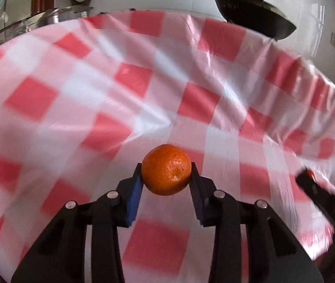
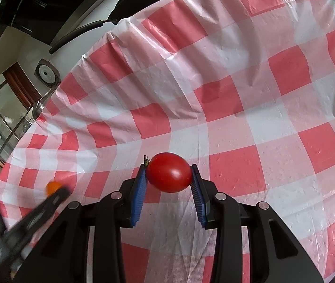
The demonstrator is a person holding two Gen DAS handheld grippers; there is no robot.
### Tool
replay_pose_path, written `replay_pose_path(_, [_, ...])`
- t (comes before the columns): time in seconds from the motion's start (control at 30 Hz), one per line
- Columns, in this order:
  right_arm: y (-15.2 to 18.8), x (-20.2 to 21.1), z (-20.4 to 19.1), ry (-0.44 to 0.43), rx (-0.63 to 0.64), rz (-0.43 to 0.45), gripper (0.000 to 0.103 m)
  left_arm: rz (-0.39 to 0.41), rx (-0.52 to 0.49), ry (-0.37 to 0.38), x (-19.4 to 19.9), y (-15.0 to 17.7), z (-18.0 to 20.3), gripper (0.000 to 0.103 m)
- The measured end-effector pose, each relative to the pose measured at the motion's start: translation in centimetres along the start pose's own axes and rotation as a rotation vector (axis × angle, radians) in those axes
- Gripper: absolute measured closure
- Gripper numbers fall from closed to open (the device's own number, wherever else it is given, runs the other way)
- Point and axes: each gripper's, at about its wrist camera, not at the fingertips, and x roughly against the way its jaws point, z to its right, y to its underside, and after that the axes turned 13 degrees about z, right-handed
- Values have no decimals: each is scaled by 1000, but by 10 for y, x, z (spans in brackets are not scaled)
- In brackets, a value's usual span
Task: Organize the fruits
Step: 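Grasp a red tomato with the right tool while the left tool grasps a small orange, then carry the small orange and tomato in both tools over the white bin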
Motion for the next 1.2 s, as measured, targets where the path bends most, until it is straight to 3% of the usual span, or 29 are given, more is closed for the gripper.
replay_pose_path(0.17, [0, -1, 0, -5, -3, -3, 66, 18, -48, -42, 52, 26, -11, 65])
replay_pose_path(0.43, [2, -3, -5, -23, 16, -42, 66, 1, -38, -24, 119, 59, -35, 65])
replay_pose_path(0.57, [12, 14, -18, 63, 83, -52, 66, -5, -40, -18, 143, 74, -44, 65])
replay_pose_path(0.93, [86, 116, -92, -48, 172, -92, 66, -6, -62, -40, 190, 111, -74, 64])
replay_pose_path(1.2, [159, 181, -175, -246, 404, -158, 66, 1, -63, -111, 249, 156, -128, 64])
